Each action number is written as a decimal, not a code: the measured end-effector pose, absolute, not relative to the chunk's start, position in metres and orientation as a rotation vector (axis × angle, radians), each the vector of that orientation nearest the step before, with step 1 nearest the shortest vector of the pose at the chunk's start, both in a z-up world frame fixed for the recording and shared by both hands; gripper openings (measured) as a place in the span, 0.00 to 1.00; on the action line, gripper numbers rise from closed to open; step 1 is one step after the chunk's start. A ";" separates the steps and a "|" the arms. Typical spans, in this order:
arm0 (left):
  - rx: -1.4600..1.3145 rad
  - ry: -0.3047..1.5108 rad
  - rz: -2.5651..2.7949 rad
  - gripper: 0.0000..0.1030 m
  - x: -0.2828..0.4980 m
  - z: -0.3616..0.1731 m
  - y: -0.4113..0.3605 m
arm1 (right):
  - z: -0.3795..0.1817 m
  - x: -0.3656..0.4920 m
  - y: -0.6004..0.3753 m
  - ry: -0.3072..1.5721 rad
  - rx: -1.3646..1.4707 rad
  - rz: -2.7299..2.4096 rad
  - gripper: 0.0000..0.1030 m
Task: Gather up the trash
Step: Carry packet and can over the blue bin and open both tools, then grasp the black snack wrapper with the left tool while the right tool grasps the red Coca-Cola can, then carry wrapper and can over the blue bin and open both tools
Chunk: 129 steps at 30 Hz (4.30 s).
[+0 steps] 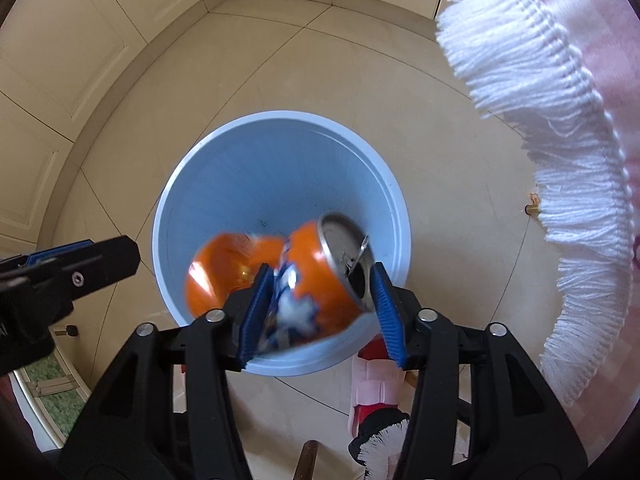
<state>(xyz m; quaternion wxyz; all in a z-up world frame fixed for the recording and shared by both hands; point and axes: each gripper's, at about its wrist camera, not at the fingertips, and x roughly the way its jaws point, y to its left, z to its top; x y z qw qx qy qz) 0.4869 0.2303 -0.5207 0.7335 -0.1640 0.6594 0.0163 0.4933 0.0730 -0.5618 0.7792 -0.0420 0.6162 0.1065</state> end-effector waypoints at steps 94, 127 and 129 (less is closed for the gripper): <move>0.008 0.924 -0.572 0.00 0.348 -0.180 -0.134 | -0.156 0.281 -0.397 0.634 0.588 -0.124 0.30; -0.221 0.743 -0.421 0.00 0.291 -0.134 0.066 | -0.112 0.288 -0.125 0.556 0.201 0.285 0.26; -0.239 0.756 -0.370 0.00 0.296 -0.143 0.092 | -0.127 0.305 -0.093 0.597 0.189 0.341 0.26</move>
